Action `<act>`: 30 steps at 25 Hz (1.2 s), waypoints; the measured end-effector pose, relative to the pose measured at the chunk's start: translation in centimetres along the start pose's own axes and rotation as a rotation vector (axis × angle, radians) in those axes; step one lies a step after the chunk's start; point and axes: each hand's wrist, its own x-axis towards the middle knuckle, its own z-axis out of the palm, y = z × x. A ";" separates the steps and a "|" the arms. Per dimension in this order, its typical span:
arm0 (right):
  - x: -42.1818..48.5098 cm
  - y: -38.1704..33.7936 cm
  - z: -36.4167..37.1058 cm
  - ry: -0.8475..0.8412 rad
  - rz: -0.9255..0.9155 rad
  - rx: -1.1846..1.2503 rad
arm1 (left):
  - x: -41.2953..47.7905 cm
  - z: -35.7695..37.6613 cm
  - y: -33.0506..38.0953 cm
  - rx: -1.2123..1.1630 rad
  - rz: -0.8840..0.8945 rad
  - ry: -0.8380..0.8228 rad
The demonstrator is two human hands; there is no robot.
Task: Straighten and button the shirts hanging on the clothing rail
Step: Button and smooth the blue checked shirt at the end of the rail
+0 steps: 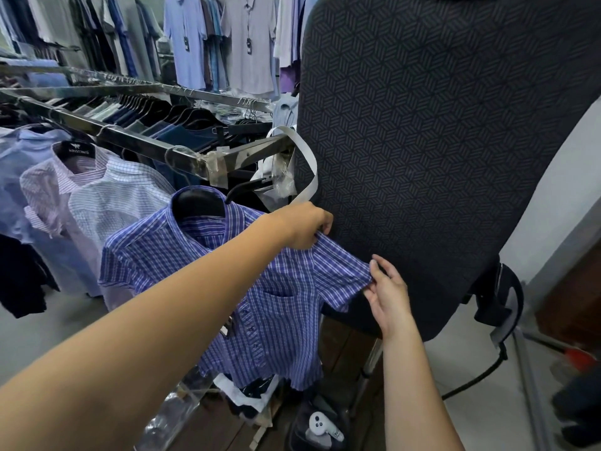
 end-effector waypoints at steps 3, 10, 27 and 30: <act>0.4 -0.1 -0.9 0.055 0.041 0.044 | 0.1 -0.1 0.0 0.005 -0.009 0.002; 0.7 0.4 -3.6 0.113 0.043 -0.096 | 0.4 0.3 -0.2 0.057 -0.006 -0.009; 1.1 1.2 -5.2 0.120 -0.225 -0.923 | 0.3 3.8 -2.1 -0.073 -0.084 0.099; 0.9 0.7 -5.4 -0.034 -0.223 -1.050 | -0.1 4.3 -1.2 -0.089 -0.094 0.266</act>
